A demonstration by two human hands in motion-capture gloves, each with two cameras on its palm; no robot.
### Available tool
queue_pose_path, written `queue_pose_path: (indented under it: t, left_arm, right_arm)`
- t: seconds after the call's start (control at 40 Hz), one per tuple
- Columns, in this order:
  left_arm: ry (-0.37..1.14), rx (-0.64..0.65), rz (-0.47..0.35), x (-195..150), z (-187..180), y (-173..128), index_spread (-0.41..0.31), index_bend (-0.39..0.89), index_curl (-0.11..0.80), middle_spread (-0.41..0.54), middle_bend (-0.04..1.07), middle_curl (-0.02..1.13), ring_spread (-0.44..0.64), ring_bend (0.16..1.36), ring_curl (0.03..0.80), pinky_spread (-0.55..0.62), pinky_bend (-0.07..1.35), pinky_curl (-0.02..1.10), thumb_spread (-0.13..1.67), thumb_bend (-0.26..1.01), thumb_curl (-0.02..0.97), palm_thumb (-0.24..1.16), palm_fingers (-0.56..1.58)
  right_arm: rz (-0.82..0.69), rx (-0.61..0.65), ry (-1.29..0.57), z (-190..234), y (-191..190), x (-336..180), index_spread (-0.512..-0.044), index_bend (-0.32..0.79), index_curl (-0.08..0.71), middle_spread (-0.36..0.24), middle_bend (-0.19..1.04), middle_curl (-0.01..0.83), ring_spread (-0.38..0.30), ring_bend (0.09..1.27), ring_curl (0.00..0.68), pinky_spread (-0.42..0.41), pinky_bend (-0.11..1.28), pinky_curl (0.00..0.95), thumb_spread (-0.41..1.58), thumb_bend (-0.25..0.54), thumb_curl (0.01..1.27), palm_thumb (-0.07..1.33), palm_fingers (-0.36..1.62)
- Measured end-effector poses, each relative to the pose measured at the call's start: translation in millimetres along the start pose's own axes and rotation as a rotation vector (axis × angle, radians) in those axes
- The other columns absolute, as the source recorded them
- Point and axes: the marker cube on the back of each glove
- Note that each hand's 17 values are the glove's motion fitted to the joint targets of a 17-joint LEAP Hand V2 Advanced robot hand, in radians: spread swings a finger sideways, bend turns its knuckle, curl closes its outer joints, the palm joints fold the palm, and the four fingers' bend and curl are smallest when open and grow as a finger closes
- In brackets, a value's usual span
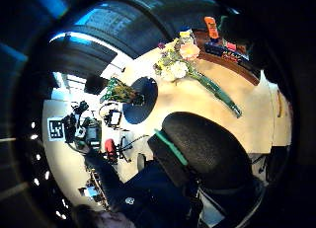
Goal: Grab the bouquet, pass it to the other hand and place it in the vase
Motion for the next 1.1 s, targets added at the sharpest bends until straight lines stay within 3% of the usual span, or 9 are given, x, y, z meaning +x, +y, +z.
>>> queue_pose_path:
  t: [0.03, 0.08, 0.38, 0.48, 0.63, 0.93, 1.05, 1.1]
  left_arm:
    - [0.002, 0.002, 0.006, 1.2, 0.8, 0.3, -0.152, 0.36, 0.306, -0.061, 0.23, 0.29, 0.0, 0.38, 0.239, 0.18, 0.15, 0.17, 1.12, 0.13, 0.186, 0.36, 0.6]
    - [0.014, 0.001, 0.019, 4.0, 2.2, 0.9, -0.154, 0.35, 0.314, -0.066, 0.23, 0.3, 0.0, 0.38, 0.244, 0.18, 0.15, 0.17, 1.13, 0.12, 0.194, 0.36, 0.6]
    - [0.029, 0.004, 0.08, 27.5, -1.7, 7.9, -0.155, 0.32, 0.365, -0.065, 0.19, 0.34, 0.0, 0.37, 0.273, 0.19, 0.15, 0.19, 1.18, 0.06, 0.239, 0.37, 0.59]
    - [0.068, 0.056, 0.117, 39.7, -10.1, 14.7, -0.152, 0.29, 0.371, -0.063, 0.21, 0.36, 0.01, 0.36, 0.28, 0.2, 0.15, 0.2, 1.19, 0.04, 0.251, 0.38, 0.58]
    - [0.086, 0.086, 0.157, 50.3, -14.0, 19.0, -0.154, 0.23, 0.378, -0.089, 0.27, 0.38, -0.01, 0.37, 0.287, 0.19, 0.13, 0.19, 1.2, 0.02, 0.266, 0.39, 0.63]
    - [0.133, 0.033, 0.189, 55.2, 5.9, 20.2, -0.155, 0.21, 0.407, -0.096, 0.25, 0.4, -0.02, 0.36, 0.306, 0.18, 0.14, 0.2, 1.2, -0.01, 0.286, 0.41, 0.63]
    - [0.124, 0.003, 0.181, 52.1, 22.6, 15.9, -0.155, 0.2, 0.416, -0.097, 0.24, 0.41, -0.02, 0.35, 0.31, 0.18, 0.14, 0.2, 1.2, -0.02, 0.29, 0.41, 0.63]
    - [0.121, 0.014, 0.181, 50.8, 25.9, 13.2, -0.156, 0.2, 0.419, -0.096, 0.24, 0.41, -0.02, 0.35, 0.312, 0.18, 0.14, 0.2, 1.2, -0.02, 0.292, 0.41, 0.63]
  right_arm:
    - [0.006, -0.009, 0.009, -1.5, -0.1, -0.7, -0.338, 0.1, 0.174, -0.218, 0.31, 0.276, -0.157, 0.58, 0.31, -0.013, 0.33, 0.253, 1.02, 0.063, 0.16, 0.32, 0.74]
    - [0.023, -0.02, 0.02, -5.4, -1.1, -0.9, -0.334, 0.06, 0.161, -0.218, 0.38, 0.307, -0.167, 0.59, 0.31, -0.032, 0.33, 0.253, 1.05, 0.062, 0.17, 0.34, 0.83]
    - [0.215, -0.039, -0.059, -30.9, -30.1, 15.5, -0.319, 0.08, 0.166, -0.151, 0.38, 0.364, -0.182, 0.58, 0.357, -0.06, 0.38, 0.31, 1.13, 0.039, 0.21, 0.42, 0.85]
    - [0.313, -0.064, -0.096, -22.6, -53.2, 28.5, -0.298, 0.01, 0.136, -0.139, 0.34, 0.365, -0.187, 0.62, 0.369, -0.099, 0.51, 0.348, 1.13, 0.028, 0.23, 0.45, 0.95]
    - [0.417, -0.104, -0.135, 2.3, -75.4, 41.0, -0.274, -0.01, 0.103, -0.138, 0.33, 0.383, -0.209, 0.64, 0.387, -0.16, 0.6, 0.378, 1.12, 0.005, 0.25, 0.48, 0.98]
    - [0.486, -0.213, -0.132, 88.2, -102.8, 67.6, -0.234, 0.02, 0.079, -0.12, 0.28, 0.401, -0.203, 0.65, 0.406, -0.136, 0.64, 0.394, 1.1, -0.013, 0.29, 0.53, 0.83]
    - [0.509, -0.398, -0.209, 118.3, -92.0, 64.3, -0.225, 0.03, 0.077, -0.118, 0.27, 0.408, -0.198, 0.64, 0.408, -0.12, 0.64, 0.392, 1.09, -0.015, 0.3, 0.55, 0.77]
    - [0.492, -0.362, -0.224, 138.2, -99.9, 68.7, -0.225, 0.02, 0.072, -0.118, 0.27, 0.412, -0.197, 0.65, 0.411, -0.121, 0.64, 0.393, 1.09, -0.012, 0.31, 0.57, 0.75]
